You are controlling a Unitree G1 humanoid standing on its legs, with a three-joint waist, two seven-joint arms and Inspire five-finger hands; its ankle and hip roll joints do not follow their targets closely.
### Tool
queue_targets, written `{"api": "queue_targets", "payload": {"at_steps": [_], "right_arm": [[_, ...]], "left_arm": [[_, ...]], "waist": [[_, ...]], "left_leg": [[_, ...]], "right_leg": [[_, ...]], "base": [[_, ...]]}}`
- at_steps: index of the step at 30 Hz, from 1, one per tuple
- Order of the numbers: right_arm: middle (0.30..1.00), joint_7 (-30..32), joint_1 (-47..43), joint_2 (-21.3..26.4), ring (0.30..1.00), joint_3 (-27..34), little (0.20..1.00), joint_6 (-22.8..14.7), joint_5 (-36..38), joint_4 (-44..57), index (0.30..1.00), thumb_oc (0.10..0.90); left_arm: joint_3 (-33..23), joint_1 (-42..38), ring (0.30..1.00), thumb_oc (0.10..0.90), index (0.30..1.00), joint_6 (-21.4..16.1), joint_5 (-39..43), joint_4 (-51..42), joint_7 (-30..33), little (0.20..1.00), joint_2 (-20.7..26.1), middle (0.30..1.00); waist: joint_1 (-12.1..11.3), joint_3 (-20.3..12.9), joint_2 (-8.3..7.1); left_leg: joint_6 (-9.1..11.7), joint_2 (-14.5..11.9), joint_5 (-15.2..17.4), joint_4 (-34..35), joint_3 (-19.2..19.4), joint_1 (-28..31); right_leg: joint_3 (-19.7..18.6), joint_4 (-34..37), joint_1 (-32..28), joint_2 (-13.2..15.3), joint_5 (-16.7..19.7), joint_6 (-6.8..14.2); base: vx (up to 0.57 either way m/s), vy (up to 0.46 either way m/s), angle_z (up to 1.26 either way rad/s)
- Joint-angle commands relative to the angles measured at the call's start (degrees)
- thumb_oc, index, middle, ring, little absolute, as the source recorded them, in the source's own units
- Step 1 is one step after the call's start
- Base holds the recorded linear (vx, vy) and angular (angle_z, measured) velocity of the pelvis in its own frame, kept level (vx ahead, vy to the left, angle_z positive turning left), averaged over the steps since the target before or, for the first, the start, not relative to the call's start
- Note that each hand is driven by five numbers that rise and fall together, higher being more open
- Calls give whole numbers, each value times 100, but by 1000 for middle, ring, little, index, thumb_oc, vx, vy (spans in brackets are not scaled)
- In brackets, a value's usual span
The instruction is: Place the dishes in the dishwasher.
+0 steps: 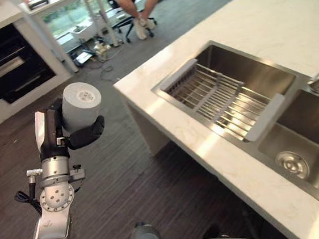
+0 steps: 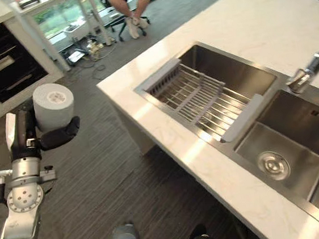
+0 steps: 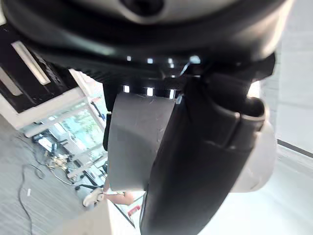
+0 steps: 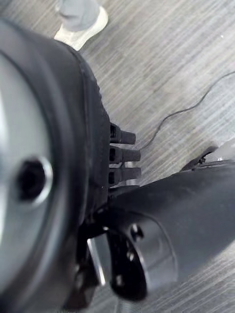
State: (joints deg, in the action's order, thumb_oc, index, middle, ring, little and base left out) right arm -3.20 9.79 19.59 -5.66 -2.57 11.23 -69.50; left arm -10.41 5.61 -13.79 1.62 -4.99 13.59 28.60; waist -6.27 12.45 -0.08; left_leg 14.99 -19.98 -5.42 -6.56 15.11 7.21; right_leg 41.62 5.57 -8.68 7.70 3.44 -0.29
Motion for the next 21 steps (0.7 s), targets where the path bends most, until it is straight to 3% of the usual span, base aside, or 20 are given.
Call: {"api": "queue_targets", "payload": {"at_steps": [1, 3, 4, 5, 6, 7, 8, 9, 10, 11, 12, 13, 14, 15, 17, 19, 21], "right_arm": [[900, -48, 88, -91, 900, 104, 900, -3, 19, 47, 900, 800], [900, -18, 116, -117, 900, 131, 900, 0, 56, 102, 900, 800], [900, 12, 135, -140, 900, 158, 900, -30, 82, 99, 900, 800], [900, 12, 135, -140, 900, 158, 900, -30, 82, 99, 900, 800], [900, 47, 88, -171, 900, 180, 900, -8, 66, 67, 900, 800], [900, 140, -45, -110, 900, 315, 900, 23, 67, 177, 900, 800], [900, 164, -27, -102, 900, 409, 900, 8, 130, 251, 900, 800], [900, 164, -27, -102, 900, 409, 900, 8, 130, 251, 900, 800], [900, 147, -75, -132, 900, 450, 900, -34, 258, 408, 900, 800], [900, 118, -186, -279, 900, 394, 900, -54, 576, 546, 900, 800], [900, 118, -186, -279, 900, 394, 900, -54, 576, 546, 900, 800], [900, 101, -249, -303, 900, 329, 900, -65, 718, 567, 900, 800], [900, 142, -315, -315, 900, 296, 900, -71, 809, 601, 900, 800], [900, 175, -332, -345, 900, 228, 900, -130, 981, 758, 900, 800], [900, 153, -340, -393, 900, 165, 900, -139, 1096, 889, 900, 800], [900, 147, -346, -406, 900, 37, 900, -147, 1063, 933, 900, 800], [900, 167, -427, -405, 900, -55, 900, -99, 963, 911, 900, 800]], "left_arm": [[-392, -483, 300, 400, 300, -530, -82, -473, 56, 300, 517, 300], [-396, -386, 300, 400, 300, -516, -96, -540, -27, 300, 560, 300], [-402, -307, 300, 400, 300, -499, -86, -588, -106, 300, 549, 300], [-402, -307, 300, 400, 300, -499, -86, -588, -106, 300, 549, 300], [-375, -236, 300, 400, 300, -460, -95, -612, -181, 300, 475, 300], [-227, -277, 300, 400, 300, -407, -125, -551, -296, 300, 503, 300], [-169, -308, 300, 400, 300, -360, -167, -537, -350, 300, 528, 300], [-169, -308, 300, 400, 300, -360, -167, -537, -350, 300, 528, 300], [10, -489, 300, 400, 300, -368, -196, -472, -394, 300, 594, 300], [442, -795, 300, 400, 300, -389, -105, -463, -502, 300, 574, 300], [442, -795, 300, 400, 300, -389, -105, -463, -502, 300, 574, 300], [730, -1030, 300, 400, 300, -363, -75, -394, -565, 300, 578, 300], [986, -1231, 300, 400, 300, -350, -21, -362, -605, 300, 550, 300], [1491, -1683, 300, 400, 300, -305, 72, -198, -677, 300, 484, 300], [1955, -2088, 300, 400, 300, -248, 138, -45, -739, 300, 286, 300], [2121, -2224, 300, 400, 300, -234, 165, -3, -808, 300, 216, 300], [2174, -2224, 300, 400, 300, -225, 275, 3, -870, 300, 197, 300]], "waist": [[316, -468, 264], [389, -518, 281], [372, -528, 289], [372, -528, 289], [362, -557, 295], [303, -523, 177], [330, -486, 100], [330, -486, 100], [465, -462, -5], [749, -398, -81], [749, -398, -81], [768, -376, -79], [822, -341, -83], [906, -287, -145], [1038, -234, -213], [995, -200, -277], [904, -295, -317]], "left_leg": [[-147, -42, -378, 844, 479, 249], [-158, -22, -226, 1066, 600, 315], [-199, -5, 6, 1095, 621, 247], [-199, -5, 6, 1095, 621, 247], [-285, 99, 216, 1101, 586, 149], [-457, 422, 504, 1156, 318, -17], [-579, 609, 616, 1156, 131, -109], [-579, 609, 616, 1156, 131, -109], [-677, 794, 666, 1156, -56, -225], [-941, 1174, 646, 1156, -418, -224], [-941, 1174, 646, 1156, -418, -224], [-1036, 1308, 626, 1156, -624, -243], [-1117, 1439, 620, 1156, -890, -245], [-1244, 1710, 595, 1156, -1470, -311], [-1328, 1923, 507, 1156, -1919, -315], [-1332, 1971, 482, 1156, -2067, -275], [-1311, 1983, 505, 1156, -2074, -279]], "right_leg": [[-280, -107, 364, 804, 113, 953], [-29, -139, 398, 1035, 383, 1095], [113, -151, 409, 1201, 527, 1193], [113, -151, 409, 1201, 527, 1193], [203, -176, 380, 1367, 644, 1309], [225, -348, 383, 1713, 864, 1414], [40, -508, 432, 1873, 940, 1457], [40, -508, 432, 1873, 940, 1457], [-531, -665, 550, 1923, 986, 1461], [-2276, -876, 869, 1483, 802, 1229], [-2276, -876, 869, 1483, 802, 1229], [-3032, -919, 952, 1046, 405, 1095], [-3467, -984, 983, 733, 176, 1054], [-3976, -1053, 966, 284, -113, 1014], [-4447, -1320, 1045, -10, -50, 1068], [-4292, -1107, 793, 29, -78, 993], [-4031, -805, 545, 133, -136, 979]], "base": [[-372, 552, 194], [-200, 455, 222], [-126, 325, 145], [-119, 395, 146], [-107, 574, 108], [-122, 732, 140], [-78, 529, 55], [2, 312, 145], [99, 441, 210], [99, 441, 210], [110, 430, 145], [73, 249, 162], [147, 378, 224], [123, 290, 212], [81, 156, 230], [43, 6, 212], [35, -34, 41]]}}
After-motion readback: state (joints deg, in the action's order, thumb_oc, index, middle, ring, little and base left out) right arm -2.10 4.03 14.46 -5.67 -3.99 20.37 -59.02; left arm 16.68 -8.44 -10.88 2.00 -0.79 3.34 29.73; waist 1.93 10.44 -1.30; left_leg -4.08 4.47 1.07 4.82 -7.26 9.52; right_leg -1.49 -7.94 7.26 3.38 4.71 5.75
